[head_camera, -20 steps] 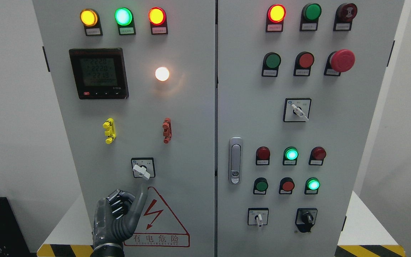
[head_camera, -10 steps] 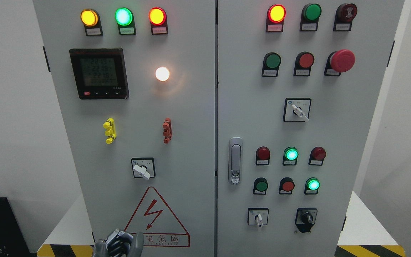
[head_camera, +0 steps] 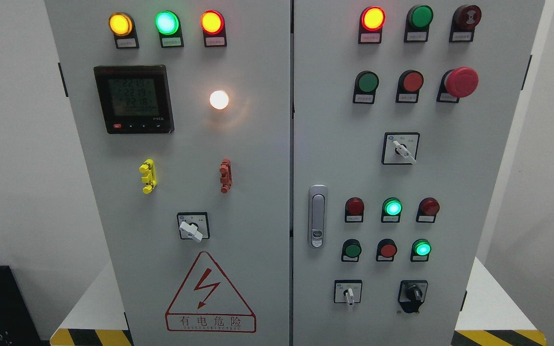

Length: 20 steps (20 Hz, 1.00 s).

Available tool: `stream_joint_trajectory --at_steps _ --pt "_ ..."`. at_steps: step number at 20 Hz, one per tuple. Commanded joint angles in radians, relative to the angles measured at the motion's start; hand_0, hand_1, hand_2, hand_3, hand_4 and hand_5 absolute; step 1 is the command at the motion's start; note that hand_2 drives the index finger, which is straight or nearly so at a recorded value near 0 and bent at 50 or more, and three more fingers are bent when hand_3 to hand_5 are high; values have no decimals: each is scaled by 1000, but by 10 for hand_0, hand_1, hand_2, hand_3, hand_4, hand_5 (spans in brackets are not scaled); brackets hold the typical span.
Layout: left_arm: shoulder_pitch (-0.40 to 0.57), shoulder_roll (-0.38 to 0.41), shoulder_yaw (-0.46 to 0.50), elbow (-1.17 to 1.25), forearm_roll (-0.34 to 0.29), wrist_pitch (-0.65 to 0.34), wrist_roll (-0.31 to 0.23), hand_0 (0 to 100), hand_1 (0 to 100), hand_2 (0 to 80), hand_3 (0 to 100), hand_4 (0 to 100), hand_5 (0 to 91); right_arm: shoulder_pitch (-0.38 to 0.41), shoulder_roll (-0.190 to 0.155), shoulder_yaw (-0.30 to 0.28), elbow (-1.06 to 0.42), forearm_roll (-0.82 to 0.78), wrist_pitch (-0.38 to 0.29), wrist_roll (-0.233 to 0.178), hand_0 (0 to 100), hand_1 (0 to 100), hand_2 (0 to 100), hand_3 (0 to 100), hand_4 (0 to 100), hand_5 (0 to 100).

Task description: Turn on light switch 1

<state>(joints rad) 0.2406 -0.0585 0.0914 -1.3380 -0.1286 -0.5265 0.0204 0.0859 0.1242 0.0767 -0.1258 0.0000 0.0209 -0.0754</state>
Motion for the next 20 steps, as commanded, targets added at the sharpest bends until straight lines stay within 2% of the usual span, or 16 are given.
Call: stream_joint_trajectory --at_steps 1,5,8,10,13,15,17,20 --pt "13 32 80 794 1 -39 -54 60 68 0 152 139 0 0 0 0 0 -25 1 0 0 0 0 0 0 0" --pt "-46 39 79 1093 3 -30 -57 68 0 0 90 86 0 0 0 0 0 -25 1 0 0 0 0 0 0 0" --pt "-115 49 77 1301 3 5 -72 92 0 0 76 73 0 0 0 0 0 -25 1 0 0 0 0 0 0 0" --pt "-152 49 71 1367 3 87 -94 98 0 0 53 58 0 0 0 0 0 -25 -1 0 0 0 0 0 0 0" --pt "-162 48 65 1372 3 306 -111 107 0 0 24 9 0 0 0 0 0 -25 1 0 0 0 0 0 0 0" --pt "-172 43 67 1370 4 440 -163 109 0 0 0 0 0 0 0 0 0 -25 1 0 0 0 0 0 0 0" --pt "-173 42 65 1369 3 505 -175 110 0 0 0 0 0 0 0 0 0 -25 1 0 0 0 0 0 0 0" --pt "-175 40 59 1372 3 523 -175 104 0 0 0 0 0 0 0 0 0 -25 1 0 0 0 0 0 0 0"
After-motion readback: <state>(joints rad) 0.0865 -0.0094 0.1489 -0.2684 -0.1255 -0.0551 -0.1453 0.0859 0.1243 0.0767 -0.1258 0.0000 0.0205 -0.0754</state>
